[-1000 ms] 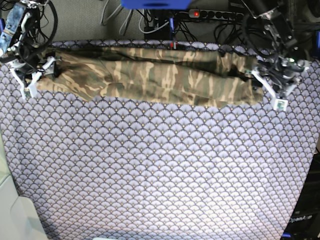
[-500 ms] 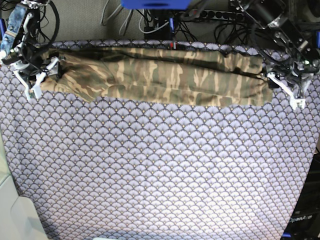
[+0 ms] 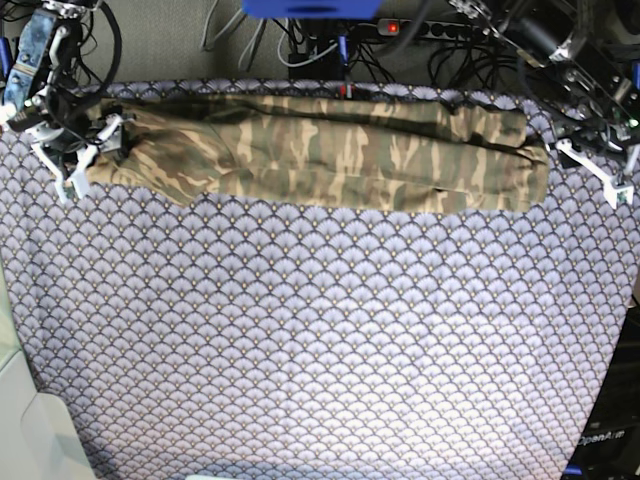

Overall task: Fold the T-shirt properly
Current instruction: 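Open the left gripper and lift it away from the strip end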

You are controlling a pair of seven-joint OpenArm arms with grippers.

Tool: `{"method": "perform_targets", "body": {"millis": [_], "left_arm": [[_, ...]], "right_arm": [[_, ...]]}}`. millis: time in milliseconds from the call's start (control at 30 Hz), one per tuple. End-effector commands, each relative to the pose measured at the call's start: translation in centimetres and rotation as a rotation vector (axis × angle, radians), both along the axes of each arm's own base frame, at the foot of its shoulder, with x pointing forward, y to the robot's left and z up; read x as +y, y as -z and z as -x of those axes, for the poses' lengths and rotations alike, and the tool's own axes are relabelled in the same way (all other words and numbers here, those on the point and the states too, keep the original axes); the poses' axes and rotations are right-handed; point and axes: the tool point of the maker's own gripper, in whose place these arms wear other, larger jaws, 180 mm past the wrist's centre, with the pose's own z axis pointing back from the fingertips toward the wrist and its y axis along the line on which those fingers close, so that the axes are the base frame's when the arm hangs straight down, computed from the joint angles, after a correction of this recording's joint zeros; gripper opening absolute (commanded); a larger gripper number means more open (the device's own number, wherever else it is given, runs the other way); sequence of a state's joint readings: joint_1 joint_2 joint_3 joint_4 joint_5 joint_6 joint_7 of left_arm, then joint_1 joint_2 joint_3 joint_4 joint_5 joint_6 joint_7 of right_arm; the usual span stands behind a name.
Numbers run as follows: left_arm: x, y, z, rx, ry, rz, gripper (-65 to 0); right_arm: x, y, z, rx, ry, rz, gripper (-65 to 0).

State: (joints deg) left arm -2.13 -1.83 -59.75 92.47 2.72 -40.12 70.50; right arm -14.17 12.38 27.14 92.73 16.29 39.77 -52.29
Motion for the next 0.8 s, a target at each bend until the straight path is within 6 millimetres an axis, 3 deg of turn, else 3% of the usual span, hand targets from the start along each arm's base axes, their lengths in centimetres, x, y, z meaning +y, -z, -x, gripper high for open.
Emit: {"method": "perform_targets", "body": {"millis": [0,233,400,533,767], "left_arm": [[0.5,-0.9,-0.6,-0.03,-0.001,-0.023,-24.2],[0.5,-3.0,0.2,-0.001,-0.013,-0.071,-24.2],[0.8,-6.8,-0.1,-0.038,-0.034,-0.153,-24.2],[-0.5,-6.4,-1.1,-0.059,-0.029,-0.116,-24.2],[-3.1,-3.6,-2.9,-0.051,-0.014,0.015,-24.2]], "right_arm": [[0.3,-0.5,-0.4,-0.017,-0.013,-0.005,-24.6],[0.2,-0.5,-0.3,-0.016,-0.014,-0.002,-24.6],[0.3,-0.4,-0.3,-0.015,-0.015,-0.004,-24.6],[0.3,-0.4,-0.3,-0.015,-0.014,-0.006,-24.6],[0.3,-0.4,-0.3,-0.014,-0.014,-0.006,-24.6]]}}
